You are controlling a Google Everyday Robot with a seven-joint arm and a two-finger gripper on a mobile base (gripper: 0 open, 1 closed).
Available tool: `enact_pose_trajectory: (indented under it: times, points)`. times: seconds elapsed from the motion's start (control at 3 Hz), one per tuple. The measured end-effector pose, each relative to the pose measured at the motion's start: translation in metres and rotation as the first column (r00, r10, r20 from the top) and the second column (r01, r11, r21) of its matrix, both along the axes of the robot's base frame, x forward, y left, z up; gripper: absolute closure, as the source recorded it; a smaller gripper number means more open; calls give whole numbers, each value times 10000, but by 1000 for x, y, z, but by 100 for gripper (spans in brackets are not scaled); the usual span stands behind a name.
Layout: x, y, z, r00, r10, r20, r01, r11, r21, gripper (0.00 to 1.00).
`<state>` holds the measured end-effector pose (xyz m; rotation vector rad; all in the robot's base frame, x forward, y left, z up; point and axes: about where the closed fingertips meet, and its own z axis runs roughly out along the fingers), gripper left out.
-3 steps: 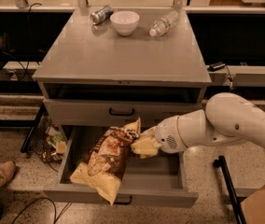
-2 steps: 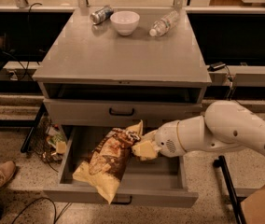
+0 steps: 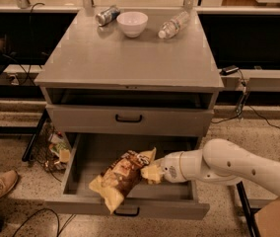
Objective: Place brown chip bag into middle drawer
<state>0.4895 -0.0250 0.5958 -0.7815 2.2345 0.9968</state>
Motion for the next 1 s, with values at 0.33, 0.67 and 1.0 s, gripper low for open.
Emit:
enact_pose_trajectory:
  times: [0.33, 0.67, 1.0]
  points:
    - [28, -6, -51, 9918, -1138, -577, 1156, 9929, 296, 100]
    - [30, -5, -59, 9899, -1248, -668, 1273, 9913, 341, 84]
    - [30, -3, -60, 9902, -1217, -680, 1243, 9916, 351, 60]
